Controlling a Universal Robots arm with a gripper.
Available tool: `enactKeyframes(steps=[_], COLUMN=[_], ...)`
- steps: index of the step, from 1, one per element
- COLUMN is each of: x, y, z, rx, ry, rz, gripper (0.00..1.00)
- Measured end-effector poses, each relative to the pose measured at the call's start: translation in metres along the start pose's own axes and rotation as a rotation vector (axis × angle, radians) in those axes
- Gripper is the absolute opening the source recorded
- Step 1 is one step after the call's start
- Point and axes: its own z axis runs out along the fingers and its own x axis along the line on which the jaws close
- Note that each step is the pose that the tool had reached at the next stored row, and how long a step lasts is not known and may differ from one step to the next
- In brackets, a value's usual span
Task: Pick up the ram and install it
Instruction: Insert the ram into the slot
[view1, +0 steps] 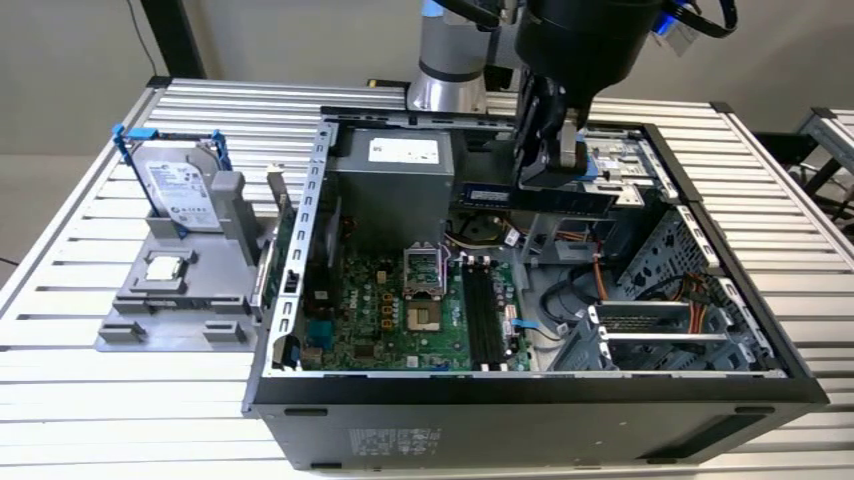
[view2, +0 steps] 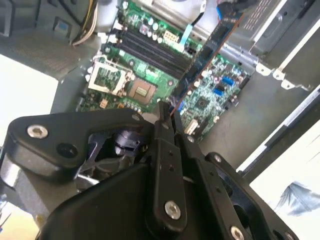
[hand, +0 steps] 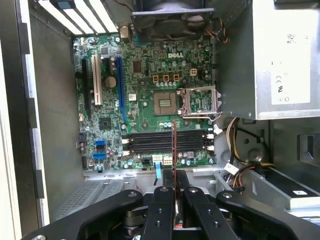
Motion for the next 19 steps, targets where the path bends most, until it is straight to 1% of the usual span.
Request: enactKeyframes(steps=[4,6,11,13,16,19], x=[-0.0008,-0.0073,-0.0294,-0.0369,-0.0429,-0.0427], y=[0.0001,0.0005,0.0024,0.003,0.0035,0.0034], z=[0.0001,0.0,0.0002,0.0002,0.0003,0.0003], rx=[0.0,0.0,0.0,0.0,0.0,0.0001], ry=[-0.0002,0.0,0.0001,0.0,0.0,-0.0002], rz=[0.0,0.0,0.0,0.0,0.0,0.0], gripper=[0.0,0.0,0.0,0.0,0.0,0.0])
